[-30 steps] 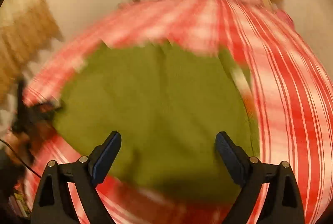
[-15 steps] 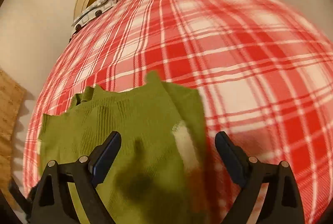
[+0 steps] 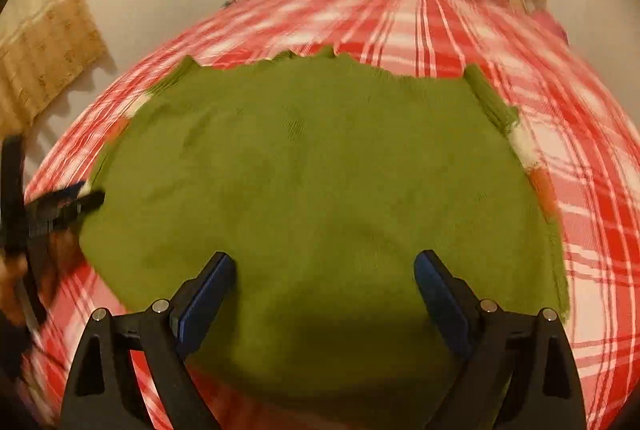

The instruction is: Fold small clothes

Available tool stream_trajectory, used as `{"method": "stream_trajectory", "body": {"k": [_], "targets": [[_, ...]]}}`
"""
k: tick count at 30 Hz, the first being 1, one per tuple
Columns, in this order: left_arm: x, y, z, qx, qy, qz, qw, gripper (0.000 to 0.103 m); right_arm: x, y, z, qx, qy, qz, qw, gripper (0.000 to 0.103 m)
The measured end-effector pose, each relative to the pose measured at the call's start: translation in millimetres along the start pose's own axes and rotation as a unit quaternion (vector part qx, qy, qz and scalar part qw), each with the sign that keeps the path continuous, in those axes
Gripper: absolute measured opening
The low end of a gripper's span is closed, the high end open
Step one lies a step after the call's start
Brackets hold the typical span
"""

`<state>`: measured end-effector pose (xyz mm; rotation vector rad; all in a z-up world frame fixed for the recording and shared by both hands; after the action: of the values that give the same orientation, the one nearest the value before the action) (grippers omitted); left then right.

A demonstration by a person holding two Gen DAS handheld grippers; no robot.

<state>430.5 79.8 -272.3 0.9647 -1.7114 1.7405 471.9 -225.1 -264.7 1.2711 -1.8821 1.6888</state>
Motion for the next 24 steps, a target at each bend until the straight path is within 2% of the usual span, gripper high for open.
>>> {"method": "stream_trajectory", "body": {"k": [3, 6, 20, 24], "targets": [[-1.1, 0.3, 0.6, -0.002, -0.001, -0.002, 1.0, 0.102, 3.9, 17.3, 3.6, 0.008, 0.017, -0.019, 1.0, 0.093], [-1.9, 1.9, 2.1, -0.009, -0.007, -0.007, 0.9999, 0.103, 10.0, 24.2, 9.1, -0.005, 0.014, -0.015, 1.0, 0.093], [10.4, 19.3, -0.6, -0.021, -0.007, -0.013, 0.9997, 0.103, 16.4, 27.7, 1.9, -0.016, 0.042, -0.008, 0.999, 0.093], [17.8, 22.4, -4.4, -0.015, 0.007, -0.01, 0.9998, 0.103, 21.3, 32.4, -1.1, -0.013, 0.048, -0.002, 0.999, 0.093]]}}
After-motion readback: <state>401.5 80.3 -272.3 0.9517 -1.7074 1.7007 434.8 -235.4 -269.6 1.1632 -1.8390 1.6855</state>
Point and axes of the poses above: each gripper's, at about its wrist camera, not at the fingertips, and x roughly against the way its jaws point, z to its right, y to its underside, the point moved 9 cm from there along -x, roughly the way its jaws point, and after that the axes turned 12 degrees about -y, right-handed, at the moved point
